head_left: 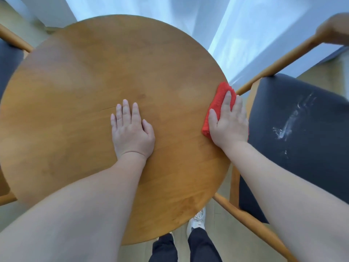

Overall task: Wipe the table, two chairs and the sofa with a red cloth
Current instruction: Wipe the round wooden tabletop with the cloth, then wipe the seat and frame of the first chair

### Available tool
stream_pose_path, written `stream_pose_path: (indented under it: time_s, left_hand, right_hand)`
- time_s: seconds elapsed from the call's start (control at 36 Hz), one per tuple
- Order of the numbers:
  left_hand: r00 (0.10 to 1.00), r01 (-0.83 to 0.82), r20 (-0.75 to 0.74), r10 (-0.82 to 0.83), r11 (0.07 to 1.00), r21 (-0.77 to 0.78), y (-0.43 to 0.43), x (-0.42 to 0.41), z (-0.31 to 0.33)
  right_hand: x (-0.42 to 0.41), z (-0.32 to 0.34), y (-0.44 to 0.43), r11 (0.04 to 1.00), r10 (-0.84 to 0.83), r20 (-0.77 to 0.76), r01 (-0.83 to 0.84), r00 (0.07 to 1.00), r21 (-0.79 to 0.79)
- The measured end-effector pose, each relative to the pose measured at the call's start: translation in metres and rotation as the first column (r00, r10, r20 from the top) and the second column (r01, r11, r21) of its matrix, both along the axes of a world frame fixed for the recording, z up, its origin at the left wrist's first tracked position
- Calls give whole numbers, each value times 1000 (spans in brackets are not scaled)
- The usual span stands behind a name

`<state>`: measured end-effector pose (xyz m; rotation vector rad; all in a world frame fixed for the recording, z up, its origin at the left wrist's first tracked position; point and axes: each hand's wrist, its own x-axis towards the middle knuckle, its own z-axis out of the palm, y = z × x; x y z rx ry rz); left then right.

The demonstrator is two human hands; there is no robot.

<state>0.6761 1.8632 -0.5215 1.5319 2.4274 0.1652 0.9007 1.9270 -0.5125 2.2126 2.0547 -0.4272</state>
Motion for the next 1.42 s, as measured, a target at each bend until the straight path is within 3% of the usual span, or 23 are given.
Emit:
stream_pose_path:
  time_s: [0.31, 0.42, 0.58, 0.75, 0.89, 1.03, 1.25, 1.42]
  left_hand:
    - [996, 12, 90, -26, 989, 145, -6, -1, 8]
    - [981, 92, 147, -126, 971, 220, -12, 19, 31]
    - [884, 264, 319, -340, 929, 259, -47, 79, 79]
    - [761, 443, 453, -464, 882, 160, -68, 127, 118]
    - [689, 504, 609, -393, 864, -14, -69, 173, 150]
    - [621, 415, 759, -196, 903, -107, -67, 232, 179]
    - [622, 299, 774, -120, 950, -93, -52, 316, 216]
    - [579, 202, 813, -57, 977, -75, -38, 343, 224]
  right_hand:
    - [18, 13, -77, 982, -156, -181, 132, 971, -139]
    - [33, 31, -80, 959, -209, -198, 161, 958, -234]
    - [59, 65, -95, 939, -261, -308, 167, 915, -300]
    - [93, 107, -120, 938, -230, -468, 65, 853, -341]
    - [129, 139, -128, 929, -207, -594, -35, 777, -369]
    - [178, 174, -125, 918, -148, -685, -158, 713, -363]
    - [265, 210, -108, 863, 122, -589, -378, 799, -335]
    - [284, 215, -96, 875, 105, -630, -373, 769, -309]
